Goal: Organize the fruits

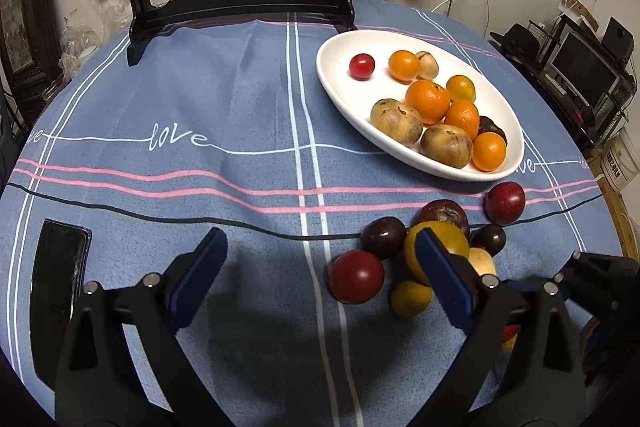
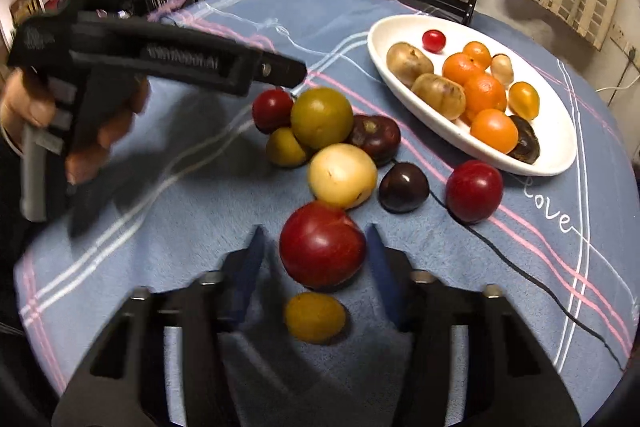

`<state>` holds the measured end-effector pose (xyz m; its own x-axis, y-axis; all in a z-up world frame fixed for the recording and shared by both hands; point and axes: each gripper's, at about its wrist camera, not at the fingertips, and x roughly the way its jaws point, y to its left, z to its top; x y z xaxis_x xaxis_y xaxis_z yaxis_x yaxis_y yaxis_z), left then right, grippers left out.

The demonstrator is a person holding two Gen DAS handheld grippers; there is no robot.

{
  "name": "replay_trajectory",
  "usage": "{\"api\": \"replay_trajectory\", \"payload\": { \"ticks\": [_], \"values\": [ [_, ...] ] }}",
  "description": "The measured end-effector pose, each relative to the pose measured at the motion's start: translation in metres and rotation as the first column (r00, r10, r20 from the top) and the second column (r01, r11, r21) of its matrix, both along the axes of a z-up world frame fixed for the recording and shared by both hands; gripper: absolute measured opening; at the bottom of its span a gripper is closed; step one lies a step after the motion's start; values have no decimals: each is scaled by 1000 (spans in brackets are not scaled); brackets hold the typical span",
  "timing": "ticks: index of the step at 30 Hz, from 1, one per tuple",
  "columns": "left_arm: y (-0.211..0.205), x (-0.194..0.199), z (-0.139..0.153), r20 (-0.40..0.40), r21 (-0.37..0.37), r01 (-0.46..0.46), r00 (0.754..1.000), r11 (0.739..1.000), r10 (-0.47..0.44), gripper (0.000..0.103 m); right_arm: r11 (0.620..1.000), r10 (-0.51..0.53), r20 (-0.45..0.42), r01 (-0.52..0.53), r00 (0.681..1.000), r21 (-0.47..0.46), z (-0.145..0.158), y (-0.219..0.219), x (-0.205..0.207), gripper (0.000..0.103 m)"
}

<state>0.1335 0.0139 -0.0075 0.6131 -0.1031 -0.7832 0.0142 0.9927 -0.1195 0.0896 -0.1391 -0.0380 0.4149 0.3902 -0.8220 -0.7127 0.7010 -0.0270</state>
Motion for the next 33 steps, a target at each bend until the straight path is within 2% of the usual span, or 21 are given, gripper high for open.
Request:
{"api": "replay_trajectory", "payload": {
  "ticks": [4, 9, 14, 25, 28, 30, 33],
  "values": [
    [0, -2, 2, 6, -7, 5, 1000, 1000, -5, 96, 999, -38, -16, 38, 999, 11, 1, -7, 7, 42],
    [-8, -5, 1, 6, -6, 34, 999, 999, -34, 96, 980, -191, -41, 193, 981, 51, 6, -41, 35, 42],
    [-19, -10, 3, 42, 15, 65, 997, 998, -66, 96, 957, -276, -52, 279, 960, 75, 7, -62, 47, 42],
    [-50, -20, 2, 68, 61, 171, 982, 983, -175, 96, 951, -296, -51, 300, 954, 76, 8, -65, 48, 42],
    [-60, -21, -1, 73, 90, 205, 975, 975, -212, 90, 951, -298, -56, 302, 953, 71, 7, -64, 48, 42],
    [-67, -20, -5, 60, 92, 240, 967, 966, -246, 76, 952, -293, -57, 297, 954, 72, 7, -63, 47, 42],
    [-77, -17, -11, 48, 86, 268, 961, 959, -273, 65, 954, -288, -54, 291, 956, 70, 7, -61, 46, 42]
  ]
}}
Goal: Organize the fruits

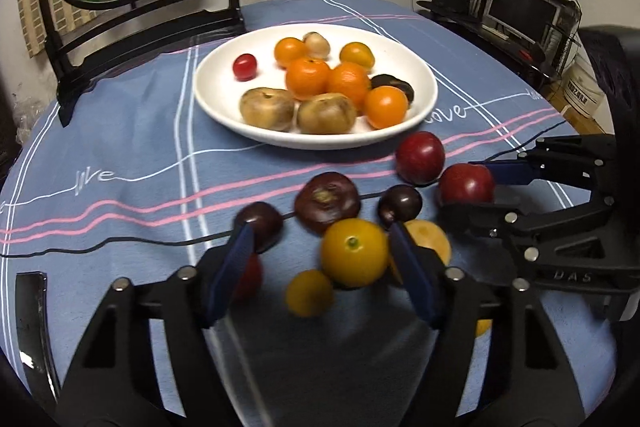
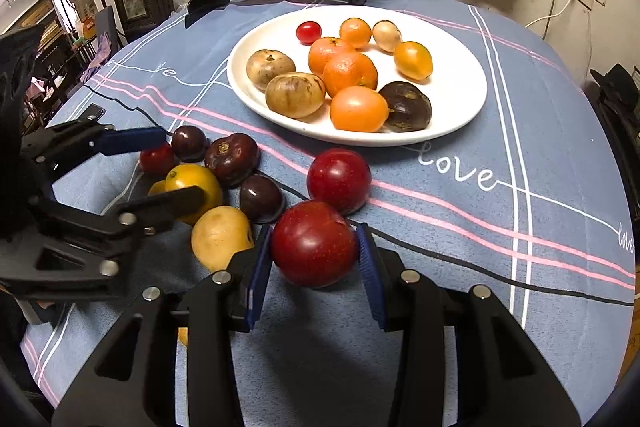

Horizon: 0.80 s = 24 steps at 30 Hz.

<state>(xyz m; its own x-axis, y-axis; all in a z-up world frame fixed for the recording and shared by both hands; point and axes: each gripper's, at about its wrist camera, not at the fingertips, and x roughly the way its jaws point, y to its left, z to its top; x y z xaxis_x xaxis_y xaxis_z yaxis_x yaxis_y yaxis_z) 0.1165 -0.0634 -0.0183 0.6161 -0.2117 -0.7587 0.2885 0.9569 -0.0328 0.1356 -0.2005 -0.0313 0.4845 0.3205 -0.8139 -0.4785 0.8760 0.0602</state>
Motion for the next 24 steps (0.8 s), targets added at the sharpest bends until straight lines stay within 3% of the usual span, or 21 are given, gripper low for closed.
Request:
{"api": "replay_trajectory", "payload": {
  "ticks": [1, 4, 14, 24],
  "values": [
    [-2, 1, -1, -3, -7, 3, 1000, 1000, -3, 62, 1000, 1, 0, -1, 1000, 0, 0, 0, 0, 42],
    [-6, 0, -3, -8, -46, 41, 999, 998, -41, 38, 1000, -2, 0, 2, 1000, -2, 0, 0, 0, 42],
    [-3, -1, 1, -39, -90, 35, 999, 995, -38, 37, 1000, -28, 14, 28, 1000, -4, 2, -4, 1, 42],
    [15, 2, 21, 4, -128, -20, 1000, 992, 21, 37, 996, -83, 93, 82, 992, 18, 14, -12, 1, 42]
  ]
}}
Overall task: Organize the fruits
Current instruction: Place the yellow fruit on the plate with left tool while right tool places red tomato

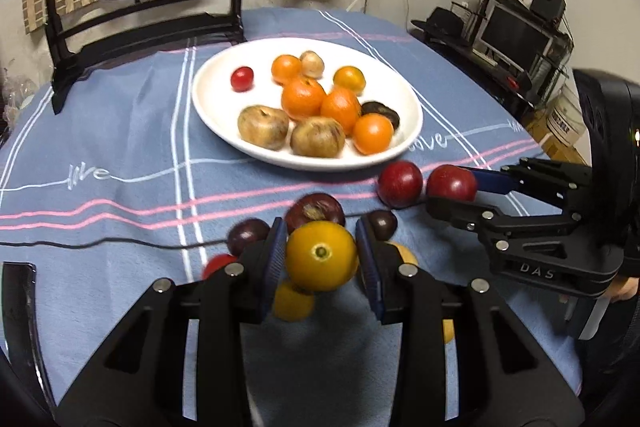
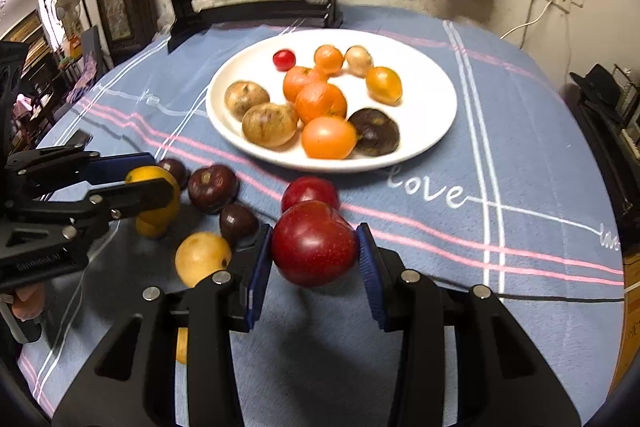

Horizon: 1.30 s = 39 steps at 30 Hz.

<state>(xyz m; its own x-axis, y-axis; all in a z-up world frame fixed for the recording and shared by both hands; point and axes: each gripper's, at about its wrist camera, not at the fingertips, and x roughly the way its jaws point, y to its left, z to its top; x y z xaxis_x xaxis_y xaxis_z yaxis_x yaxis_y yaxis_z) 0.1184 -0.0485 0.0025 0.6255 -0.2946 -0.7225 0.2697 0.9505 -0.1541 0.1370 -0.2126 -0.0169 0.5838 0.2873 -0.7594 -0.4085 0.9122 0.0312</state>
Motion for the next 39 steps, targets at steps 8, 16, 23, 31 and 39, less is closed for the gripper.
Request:
{"api": "replay_trajectory", "payload": {
  "ticks": [8, 16, 23, 31, 39],
  "values": [
    [3, 28, 22, 39, 34, -21, 999, 999, 20, 37, 995, -87, 101, 82, 991, 57, 26, -2, 11, 42],
    [5, 84, 28, 43, 26, -45, 998, 999, 44, 37, 996, -72, 151, 63, 986, 63, 34, 19, 45, 42],
    [6, 123, 17, 36, 29, -74, 997, 997, 73, 37, 996, -75, 130, 68, 989, 61, 21, 38, 81, 43],
    [7, 119, 25, 104, -24, -105, 989, 994, 107, 69, 993, -100, 144, 89, 984, 82, 16, 38, 87, 55],
    [8, 93, 39, 143, -19, -104, 984, 994, 106, 80, 989, -120, 148, 106, 982, 101, 27, 25, 75, 57]
  ]
}}
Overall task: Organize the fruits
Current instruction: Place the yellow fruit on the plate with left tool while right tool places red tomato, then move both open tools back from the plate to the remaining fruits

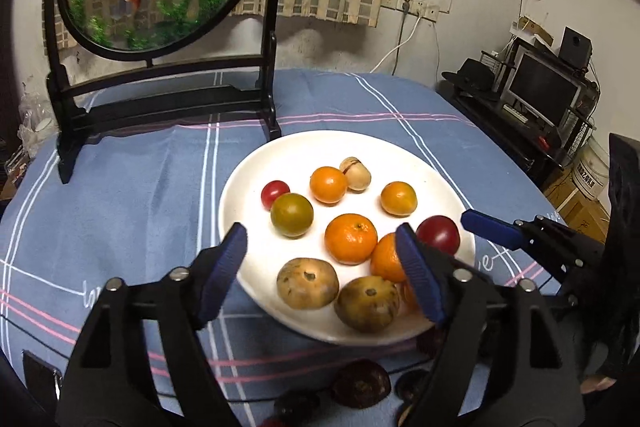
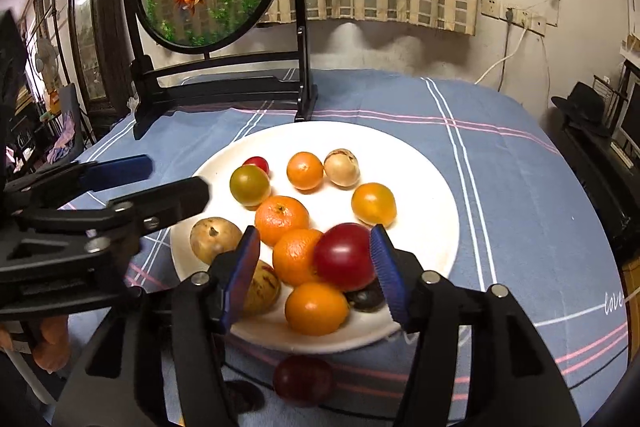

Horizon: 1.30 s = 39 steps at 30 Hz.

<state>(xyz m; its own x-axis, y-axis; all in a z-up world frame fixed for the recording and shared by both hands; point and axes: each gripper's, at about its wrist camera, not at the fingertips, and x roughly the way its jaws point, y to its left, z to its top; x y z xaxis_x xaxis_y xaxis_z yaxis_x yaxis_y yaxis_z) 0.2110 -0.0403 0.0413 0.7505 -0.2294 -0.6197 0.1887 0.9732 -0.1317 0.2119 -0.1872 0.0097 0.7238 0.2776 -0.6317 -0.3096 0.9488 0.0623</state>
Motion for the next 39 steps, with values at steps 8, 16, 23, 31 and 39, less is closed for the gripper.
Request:
{"api": "replay_trajectory", "payload": {
  "ticks": [8, 16, 23, 31, 39],
  "values": [
    [14, -44, -3, 5, -22, -5, 1000, 1000, 5, 87, 999, -41, -51, 41, 998, 0, -3, -23, -20, 57],
    [28, -86, -19, -31, 7, -26, 999, 1000, 26, 89, 999, -35, -88, 32, 996, -34, -13, -36, -51, 63],
    [27, -107, -30, -44, 94, -4, 999, 996, 8, 92, 995, 89, -129, -93, 988, -27, -21, -34, -79, 63],
    [34, -108, -40, -89, 91, 15, 996, 996, -7, 92, 943, 313, -180, -328, 933, -58, -25, -10, -106, 63],
    [27, -106, -47, -130, 130, 43, 991, 991, -26, 92, 890, 416, -222, -445, 882, -102, -32, 13, -128, 63]
  ]
}}
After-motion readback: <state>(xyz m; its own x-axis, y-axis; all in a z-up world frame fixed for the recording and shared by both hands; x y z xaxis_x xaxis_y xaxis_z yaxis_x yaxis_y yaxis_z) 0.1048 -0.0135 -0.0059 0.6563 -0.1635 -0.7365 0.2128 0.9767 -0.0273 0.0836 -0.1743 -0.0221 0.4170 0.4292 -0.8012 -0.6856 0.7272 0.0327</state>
